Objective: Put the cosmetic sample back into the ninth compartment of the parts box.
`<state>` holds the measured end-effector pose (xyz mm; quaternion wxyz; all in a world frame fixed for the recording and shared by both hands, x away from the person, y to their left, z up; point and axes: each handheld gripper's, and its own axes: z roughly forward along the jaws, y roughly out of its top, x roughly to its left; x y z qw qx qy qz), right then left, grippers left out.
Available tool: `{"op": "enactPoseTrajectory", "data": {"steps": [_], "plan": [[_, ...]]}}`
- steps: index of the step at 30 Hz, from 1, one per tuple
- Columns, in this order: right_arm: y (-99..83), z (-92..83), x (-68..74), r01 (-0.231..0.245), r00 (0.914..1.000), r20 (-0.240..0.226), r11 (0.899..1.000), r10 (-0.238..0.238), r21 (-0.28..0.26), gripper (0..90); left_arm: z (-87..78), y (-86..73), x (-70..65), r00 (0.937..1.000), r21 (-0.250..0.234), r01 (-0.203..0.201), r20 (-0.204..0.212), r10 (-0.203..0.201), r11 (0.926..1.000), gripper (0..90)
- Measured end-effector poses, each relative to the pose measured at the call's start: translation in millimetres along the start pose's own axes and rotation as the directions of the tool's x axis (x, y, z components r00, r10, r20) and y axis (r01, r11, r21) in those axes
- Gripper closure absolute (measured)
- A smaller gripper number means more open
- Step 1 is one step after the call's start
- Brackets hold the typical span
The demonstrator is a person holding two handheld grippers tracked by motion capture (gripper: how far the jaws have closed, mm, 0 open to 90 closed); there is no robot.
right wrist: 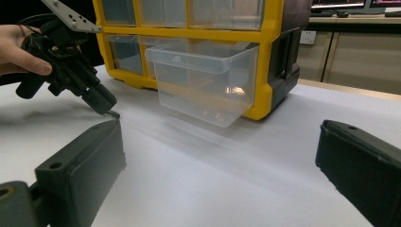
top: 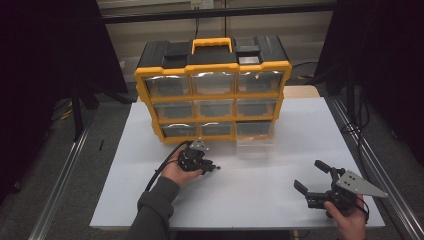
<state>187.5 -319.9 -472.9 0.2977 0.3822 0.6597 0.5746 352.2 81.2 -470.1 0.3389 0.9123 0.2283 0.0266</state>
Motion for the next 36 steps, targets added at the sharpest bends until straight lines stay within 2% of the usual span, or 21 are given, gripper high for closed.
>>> {"op": "enactPoseTrajectory", "data": {"steps": [6,7,8,10,12,13,15,17,18,19,21,22,24,25,26,27,29,32,33,35,36], "plan": [[-0.2,0.0,-0.2,-0.003,1.0000,0.001,1.000,0.003,0.002,1.4,1.1,0.7,-0.2,1.0000,0.024,0.004,0.001,-0.004,0.9997,80.6],[-0.2,0.0,-0.1,-0.005,1.0000,0.001,1.000,0.005,0.002,1.4,0.5,1.6,0.8,0.9999,0.039,-0.013,0.002,0.013,0.9991,80.8],[-0.2,-0.1,-0.1,-0.006,1.0000,0.002,1.000,0.006,0.004,1.5,1.4,2.2,-0.6,1.0000,0.030,0.000,-0.006,0.000,0.9996,81.1],[-0.2,-0.1,-0.2,-0.006,1.0000,0.003,1.000,0.006,0.004,1.5,2.1,3.8,-3.4,0.9998,0.035,0.001,-0.019,0.000,0.9994,81.3],[-0.3,0.1,-0.2,-0.005,1.0000,0.000,1.000,0.005,0.006,1.4,0.9,5.3,-3.3,0.9994,0.065,-0.025,-0.021,0.026,0.9976,81.4],[-0.6,0.5,-0.2,-0.003,1.0000,-0.001,1.000,0.003,0.008,1.5,0.4,5.6,-3.4,0.9996,0.073,-0.015,-0.024,0.017,0.9972,81.4],[-0.7,0.3,0.0,-0.003,1.0000,-0.003,1.000,0.003,0.013,1.5,1.8,5.8,-4.4,0.9992,0.048,0.029,-0.028,-0.027,0.9984,81.4],[-0.7,0.4,0.1,-0.003,1.0000,-0.003,1.000,0.003,0.013,1.5,1.2,5.5,-4.6,0.9987,0.055,0.046,-0.025,-0.045,0.9974,81.4],[-0.7,0.3,0.1,-0.003,1.0000,-0.004,1.000,0.003,0.012,1.5,0.2,6.0,-2.4,0.9994,0.065,0.028,-0.021,-0.027,0.9975,81.5],[-0.6,0.4,0.1,-0.004,1.0000,-0.002,1.000,0.004,0.009,1.4,-0.9,5.9,-1.5,0.9994,0.072,0.029,-0.023,-0.027,0.9970,81.4],[-0.6,0.4,0.1,-0.005,1.0000,-0.002,1.000,0.005,0.009,1.5,-4.0,6.0,0.2,0.9986,0.062,0.049,-0.022,-0.048,0.9969,81.4],[-0.6,0.4,0.0,-0.003,1.0000,-0.002,1.000,0.003,0.007,1.5,-4.9,6.1,-0.4,0.9965,0.039,0.081,-0.024,-0.080,0.9960,81.5],[-0.5,0.6,0.1,-0.001,1.0000,-0.005,1.000,0.001,0.010,1.5,-10.9,7.4,1.7,0.9977,0.039,0.065,-0.023,-0.064,0.9971,81.4],[-0.5,0.9,0.3,0.000,1.0000,-0.004,1.000,0.000,0.009,1.5,-14.5,8.3,1.7,0.9956,-0.011,0.093,-0.014,-0.093,0.9956,81.4],[-0.5,0.9,0.3,0.000,1.0000,-0.004,1.000,0.000,0.009,1.5,-14.5,8.3,1.7,0.9956,-0.011,0.093,-0.014,-0.093,0.9956,81.4],[-0.6,1.0,0.3,-0.001,1.0000,-0.005,1.000,0.001,0.014,1.4,-18.5,9.4,1.3,0.9929,-0.058,0.118,-0.013,-0.118,0.9914,81.4],[-0.6,1.1,0.5,-0.002,1.0000,-0.005,1.000,0.002,0.015,1.5,-21.4,9.9,1.7,0.9923,-0.061,0.123,-0.011,-0.124,0.9906,81.4],[-0.5,1.4,0.7,-0.001,1.0000,-0.006,1.000,0.001,0.014,1.4,-27.4,11.7,2.0,0.9916,-0.093,0.128,-0.004,-0.129,0.9874,81.4],[-0.5,1.5,0.7,0.002,1.0000,-0.008,1.000,-0.002,0.014,1.4,-30.4,12.6,1.7,0.9906,-0.087,0.136,-0.006,-0.137,0.9869,81.4],[-0.6,1.8,0.8,0.004,1.0000,-0.009,1.000,-0.004,0.013,1.4,-33.6,14.4,2.3,0.9913,-0.106,0.131,0.002,-0.132,0.9857,81.4],[-0.6,1.8,0.8,0.003,1.0000,-0.009,1.000,-0.003,0.013,1.5,-33.6,14.8,1.7,0.9902,-0.129,0.138,-0.003,-0.139,0.9820,81.4]]}}
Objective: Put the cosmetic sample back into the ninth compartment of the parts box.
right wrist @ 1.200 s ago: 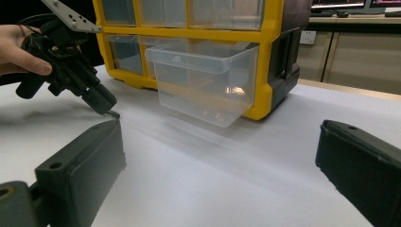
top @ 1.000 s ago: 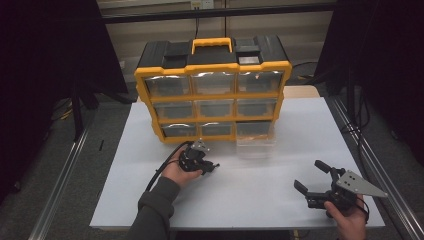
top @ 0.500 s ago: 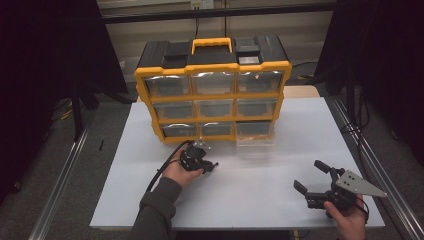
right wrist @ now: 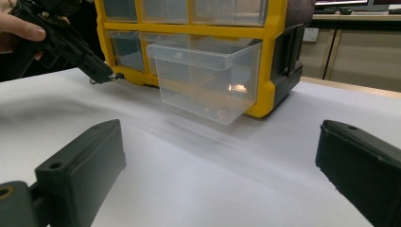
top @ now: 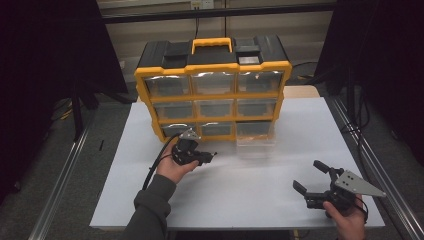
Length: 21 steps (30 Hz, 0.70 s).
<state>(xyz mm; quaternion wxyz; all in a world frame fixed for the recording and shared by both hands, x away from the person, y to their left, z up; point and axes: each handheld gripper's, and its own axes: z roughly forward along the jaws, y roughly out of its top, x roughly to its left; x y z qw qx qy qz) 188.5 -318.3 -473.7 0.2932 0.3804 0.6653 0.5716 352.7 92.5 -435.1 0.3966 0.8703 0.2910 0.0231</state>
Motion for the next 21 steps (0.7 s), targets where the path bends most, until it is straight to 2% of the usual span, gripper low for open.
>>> {"op": "enactPoseTrajectory", "data": {"steps": [6,7,9,10,11,12,14,21], "plan": [[0.0,0.1,0.1,0.000,1.0000,-0.001,1.000,0.000,0.001,1.5,-4.3,5.1,-0.8,0.9998,-0.039,0.018,0.014,-0.017,0.9991,81.4],[0.0,0.2,0.1,0.000,1.0000,0.000,1.000,0.000,0.001,1.5,-5.9,6.4,-1.2,0.9999,-0.032,0.012,-0.007,-0.012,0.9994,81.4],[0.0,0.2,0.1,-0.001,1.0000,0.000,1.000,0.001,0.002,1.4,-7.1,8.3,-1.4,0.9998,-0.053,0.016,0.010,-0.016,0.9985,81.4],[-0.1,0.3,-0.1,0.001,1.0000,-0.003,1.000,-0.001,0.000,1.5,-8.7,9.7,-1.4,0.9998,-0.056,0.019,0.009,-0.019,0.9983,81.4],[-0.1,0.5,0.0,0.001,1.0000,0.000,1.000,-0.001,-0.001,1.5,-9.2,10.6,-2.6,0.9996,-0.069,0.025,-0.012,-0.025,0.9973,81.4],[-0.2,0.5,0.0,0.000,1.0000,0.000,1.000,0.000,-0.001,1.5,-11.0,11.9,-1.4,0.9998,-0.067,0.020,0.005,-0.019,0.9976,81.4],[-0.1,0.5,0.2,-0.001,1.0000,-0.001,1.000,0.001,0.000,1.4,-12.3,13.7,-0.7,0.9997,-0.083,0.023,0.011,-0.022,0.9963,81.4],[0.1,0.7,0.6,-0.003,1.0000,-0.003,1.000,0.003,0.003,1.5,-17.7,22.4,-2.5,0.9998,-0.098,0.022,0.003,-0.022,0.9950,81.4]]}}
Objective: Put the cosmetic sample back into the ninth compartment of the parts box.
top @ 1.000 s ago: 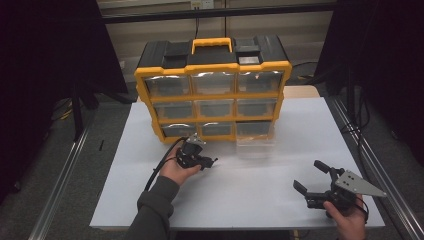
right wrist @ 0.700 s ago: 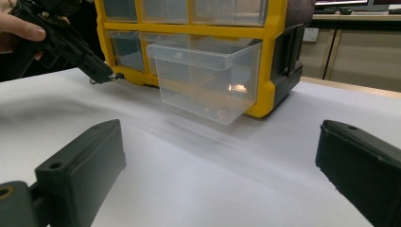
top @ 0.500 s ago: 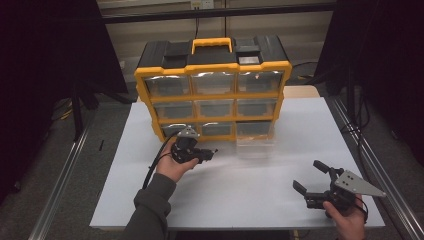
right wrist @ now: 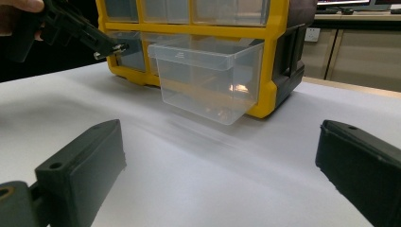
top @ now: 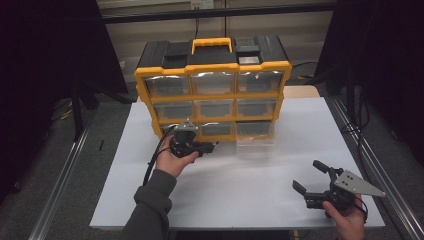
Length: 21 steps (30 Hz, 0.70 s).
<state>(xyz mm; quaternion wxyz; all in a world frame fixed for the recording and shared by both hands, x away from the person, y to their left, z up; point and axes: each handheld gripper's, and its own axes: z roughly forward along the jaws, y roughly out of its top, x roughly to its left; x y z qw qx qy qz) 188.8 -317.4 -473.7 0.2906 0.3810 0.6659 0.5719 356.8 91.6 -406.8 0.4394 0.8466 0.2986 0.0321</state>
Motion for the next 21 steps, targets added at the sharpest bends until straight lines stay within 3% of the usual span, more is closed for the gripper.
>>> {"op": "enactPoseTrajectory", "data": {"steps": [21], "plan": [[0.1,1.5,0.5,0.001,1.0000,-0.007,1.000,-0.001,-0.002,1.4,-0.4,33.6,-10.8,0.9999,-0.051,-0.014,0.002,0.014,0.9986,81.4]]}}
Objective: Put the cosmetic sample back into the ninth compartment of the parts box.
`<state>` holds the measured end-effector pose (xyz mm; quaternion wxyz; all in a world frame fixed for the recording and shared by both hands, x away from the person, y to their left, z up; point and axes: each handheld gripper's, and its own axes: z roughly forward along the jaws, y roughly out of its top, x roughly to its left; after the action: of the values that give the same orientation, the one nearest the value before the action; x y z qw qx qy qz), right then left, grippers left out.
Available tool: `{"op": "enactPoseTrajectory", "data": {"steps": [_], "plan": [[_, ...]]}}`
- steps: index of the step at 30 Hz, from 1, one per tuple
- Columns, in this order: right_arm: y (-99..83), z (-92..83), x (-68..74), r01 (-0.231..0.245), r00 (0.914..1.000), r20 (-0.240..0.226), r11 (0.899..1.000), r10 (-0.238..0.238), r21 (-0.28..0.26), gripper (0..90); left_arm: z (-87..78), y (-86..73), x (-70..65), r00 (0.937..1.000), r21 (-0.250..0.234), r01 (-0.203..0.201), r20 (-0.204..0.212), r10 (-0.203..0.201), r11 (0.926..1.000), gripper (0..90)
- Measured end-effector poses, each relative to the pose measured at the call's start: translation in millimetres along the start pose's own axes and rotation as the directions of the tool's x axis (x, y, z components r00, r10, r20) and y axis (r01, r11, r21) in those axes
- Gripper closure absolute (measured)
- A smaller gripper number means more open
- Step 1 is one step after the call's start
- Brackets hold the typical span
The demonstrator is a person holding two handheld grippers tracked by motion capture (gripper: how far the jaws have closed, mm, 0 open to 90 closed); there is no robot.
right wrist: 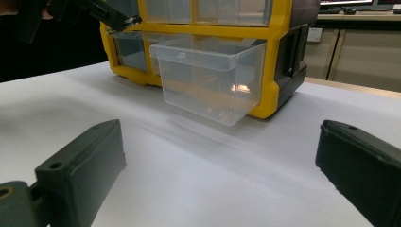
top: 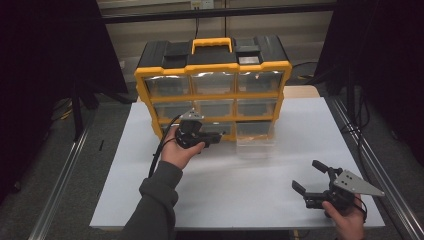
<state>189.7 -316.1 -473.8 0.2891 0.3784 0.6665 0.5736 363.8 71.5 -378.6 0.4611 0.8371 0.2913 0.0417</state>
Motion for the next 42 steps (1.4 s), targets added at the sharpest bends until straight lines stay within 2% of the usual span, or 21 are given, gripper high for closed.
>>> {"op": "enactPoseTrajectory", "data": {"steps": [13,15,16,22,23,24,27,34,42], "plan": [[0.1,-0.6,-0.8,-0.002,1.0000,0.000,1.000,0.002,-0.002,1.5,5.2,12.7,-3.2,0.9998,-0.028,0.015,0.011,-0.014,0.9995,81.4],[0.2,-0.8,-0.8,-0.001,1.0000,-0.003,1.000,0.001,-0.001,1.5,6.8,14.1,-4.4,0.9998,-0.035,0.013,0.013,-0.012,0.9993,81.4],[0.2,-0.8,-0.8,-0.001,1.0000,-0.003,1.000,0.001,-0.001,1.5,6.5,15.5,-4.6,1.0000,-0.020,0.003,0.007,-0.003,0.9998,81.4],[0.2,-0.7,-0.9,-0.002,1.0000,-0.001,1.000,0.002,-0.004,1.5,10.9,20.9,-7.5,0.9999,-0.037,-0.001,0.011,0.001,0.9993,81.4],[0.2,-0.7,-1.0,0.000,1.0000,-0.001,1.000,0.000,-0.005,1.5,10.6,22.5,-7.8,0.9999,-0.024,-0.007,0.008,0.008,0.9997,81.4],[0.2,-0.7,-0.8,-0.003,1.0000,-0.001,1.000,0.003,-0.003,1.5,11.6,23.3,-8.7,1.0000,-0.035,-0.004,0.008,0.004,0.9994,81.4],[0.2,-0.5,-1.0,0.000,1.0000,-0.001,1.000,0.000,-0.004,1.5,12.3,26.5,-9.7,0.9999,-0.024,-0.013,0.006,0.013,0.9996,81.4],[-0.2,-0.5,-1.4,-0.006,1.0000,-0.003,1.000,0.006,-0.004,1.5,16.9,31.5,-11.1,0.9999,-0.035,-0.008,0.008,0.008,0.9993,81.4],[-0.2,-0.1,-1.5,-0.006,1.0000,-0.005,1.000,0.006,-0.002,1.5,21.0,39.9,-15.0,0.9997,-0.030,-0.022,0.006,0.022,0.9993,81.4]]}}
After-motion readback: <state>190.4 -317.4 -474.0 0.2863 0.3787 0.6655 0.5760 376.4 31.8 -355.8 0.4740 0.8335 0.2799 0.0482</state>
